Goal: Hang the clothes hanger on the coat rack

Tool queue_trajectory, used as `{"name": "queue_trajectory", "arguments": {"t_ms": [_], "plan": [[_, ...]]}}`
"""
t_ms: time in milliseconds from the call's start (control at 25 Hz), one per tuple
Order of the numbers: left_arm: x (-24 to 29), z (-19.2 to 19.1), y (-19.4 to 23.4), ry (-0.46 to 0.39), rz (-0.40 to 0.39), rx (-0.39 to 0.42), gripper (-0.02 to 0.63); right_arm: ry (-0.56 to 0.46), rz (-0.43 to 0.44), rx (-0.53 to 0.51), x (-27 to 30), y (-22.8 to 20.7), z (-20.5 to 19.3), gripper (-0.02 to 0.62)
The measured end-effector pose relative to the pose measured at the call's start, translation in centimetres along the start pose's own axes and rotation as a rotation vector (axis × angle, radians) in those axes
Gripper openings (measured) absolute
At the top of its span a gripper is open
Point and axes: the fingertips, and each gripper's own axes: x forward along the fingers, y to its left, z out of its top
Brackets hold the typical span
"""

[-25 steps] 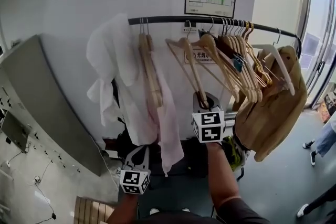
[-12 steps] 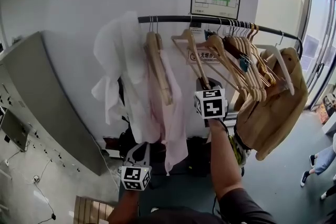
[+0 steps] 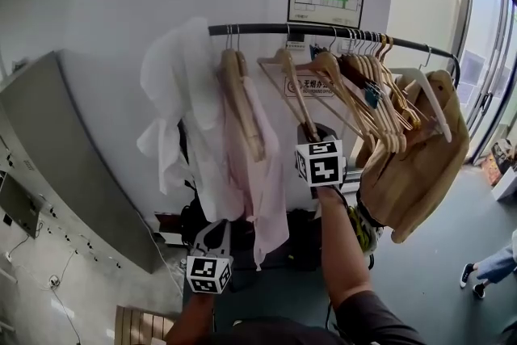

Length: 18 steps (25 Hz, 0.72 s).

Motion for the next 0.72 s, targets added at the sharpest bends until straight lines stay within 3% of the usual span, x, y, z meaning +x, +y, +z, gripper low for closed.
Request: {"name": "queue_trajectory", "arguments": {"t_ms": [200,320,480,720], "plan": [[0.0,-0.3,-0.3,0.005,-0.014,0.002,0.009,-0.104,-0.053,0.012,-1.8,-0.5,0.7,0.048],[-0.1,-0.4,-0.4,0.011,-0.02,0.004,0.009,-0.162,-0.066,0.041,-4.1,-1.0,0.7,0.106],[0.1,-0.4,-0.7,0.014,-0.032,0.004,0.009,-0.212,-0.081,0.059,-7.8,-1.6,-0.2,0.11],[0.8,-0.8,-1.9,0.022,-0.073,-0.001,0.009,-0.175,-0.106,0.043,-11.9,-0.2,-5.5,0.1]]}}
